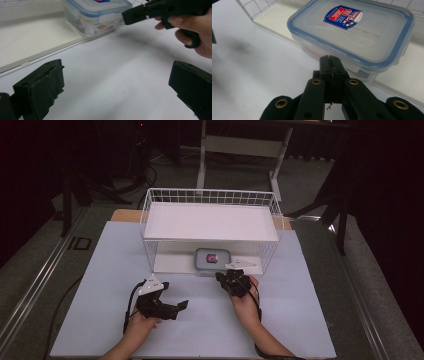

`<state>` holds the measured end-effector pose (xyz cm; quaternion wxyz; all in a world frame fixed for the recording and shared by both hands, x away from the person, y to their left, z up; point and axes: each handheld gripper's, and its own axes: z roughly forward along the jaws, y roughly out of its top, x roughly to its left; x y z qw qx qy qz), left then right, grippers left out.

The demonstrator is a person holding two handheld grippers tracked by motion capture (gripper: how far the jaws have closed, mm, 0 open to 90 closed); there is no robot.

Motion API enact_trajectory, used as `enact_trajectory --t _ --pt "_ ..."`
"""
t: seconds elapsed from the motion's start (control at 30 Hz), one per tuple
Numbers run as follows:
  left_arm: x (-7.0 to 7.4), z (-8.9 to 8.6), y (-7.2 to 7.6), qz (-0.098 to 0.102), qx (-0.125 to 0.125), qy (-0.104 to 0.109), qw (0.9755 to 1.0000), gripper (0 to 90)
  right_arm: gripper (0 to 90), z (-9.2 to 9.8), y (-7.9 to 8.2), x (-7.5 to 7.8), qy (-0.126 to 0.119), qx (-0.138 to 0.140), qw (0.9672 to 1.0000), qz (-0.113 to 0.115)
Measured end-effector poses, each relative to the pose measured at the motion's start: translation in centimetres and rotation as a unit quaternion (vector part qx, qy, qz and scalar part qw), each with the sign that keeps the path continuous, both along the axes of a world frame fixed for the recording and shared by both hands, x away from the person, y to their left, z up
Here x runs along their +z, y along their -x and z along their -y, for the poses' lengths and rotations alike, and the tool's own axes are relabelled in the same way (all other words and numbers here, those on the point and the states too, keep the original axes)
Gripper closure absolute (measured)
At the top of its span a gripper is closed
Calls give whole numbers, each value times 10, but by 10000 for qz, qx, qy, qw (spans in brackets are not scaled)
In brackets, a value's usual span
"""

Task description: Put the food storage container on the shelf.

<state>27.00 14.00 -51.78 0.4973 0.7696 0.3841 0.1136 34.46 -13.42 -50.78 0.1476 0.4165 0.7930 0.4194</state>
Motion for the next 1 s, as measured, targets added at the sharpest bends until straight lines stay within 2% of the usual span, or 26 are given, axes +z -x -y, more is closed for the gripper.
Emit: enact_trajectory --t 0.47,0.7,1.0 --pt "2 -3 -1 158 28 -2 9999 9 900 -13 -17 -5 -9 -47 10000 2" --pt "1 -4 -1 161 69 16 9998 9 900 -17 -25 -5 -39 -93 9999 15" --pt "2 -4 1 208 31 -36 9998 9 900 -31 -37 -6 -46 -120 9999 17"
